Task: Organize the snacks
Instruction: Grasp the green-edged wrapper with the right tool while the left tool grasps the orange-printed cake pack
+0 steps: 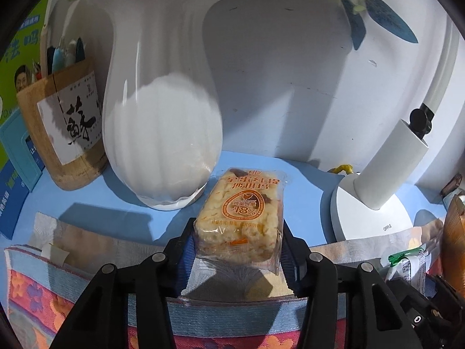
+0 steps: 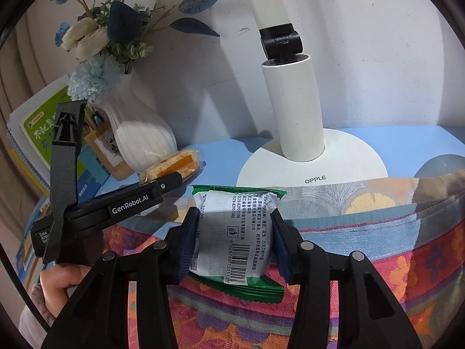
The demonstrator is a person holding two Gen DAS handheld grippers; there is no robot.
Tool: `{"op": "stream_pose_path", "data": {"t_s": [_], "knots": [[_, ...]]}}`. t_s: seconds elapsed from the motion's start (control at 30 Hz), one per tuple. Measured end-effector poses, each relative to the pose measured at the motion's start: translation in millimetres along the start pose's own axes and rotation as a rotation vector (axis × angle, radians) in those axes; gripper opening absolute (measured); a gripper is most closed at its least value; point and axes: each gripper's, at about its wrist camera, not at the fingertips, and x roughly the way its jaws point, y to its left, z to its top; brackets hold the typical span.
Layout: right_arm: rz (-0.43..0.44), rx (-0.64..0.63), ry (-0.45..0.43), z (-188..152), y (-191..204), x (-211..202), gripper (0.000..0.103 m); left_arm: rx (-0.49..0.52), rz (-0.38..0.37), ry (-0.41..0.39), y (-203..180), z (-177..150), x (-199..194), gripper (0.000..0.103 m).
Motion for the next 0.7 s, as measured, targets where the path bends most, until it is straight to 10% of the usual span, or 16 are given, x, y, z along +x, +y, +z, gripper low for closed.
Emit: {"op": "stream_pose_path", "data": {"t_s": [0.37,0.47,0.63,0.7], "knots": [[0.016,0.062,0.03,-2.4,-12.2,-2.5,0.046,0.096,0.015,0.172,-17.1,-15.7,-4.8,0.052],[0.022,0.074,0.03,-2.8,-14.1,-2.8,0.046,0.112,0.038,0.137,-23.1,-14.2,-2.3,0.088],[-0.001,0.057,0.03,-3.0,-9.0,0.4,0.046,0.101,0.057,0.118,-30.1,-0.3,18.3,0.088],[0.004,0.064,0.031,-2.2,-10.4,2.3,0.046,0.099,0.056,0.101,-32.0,0.4,16.9,0.071]]}}
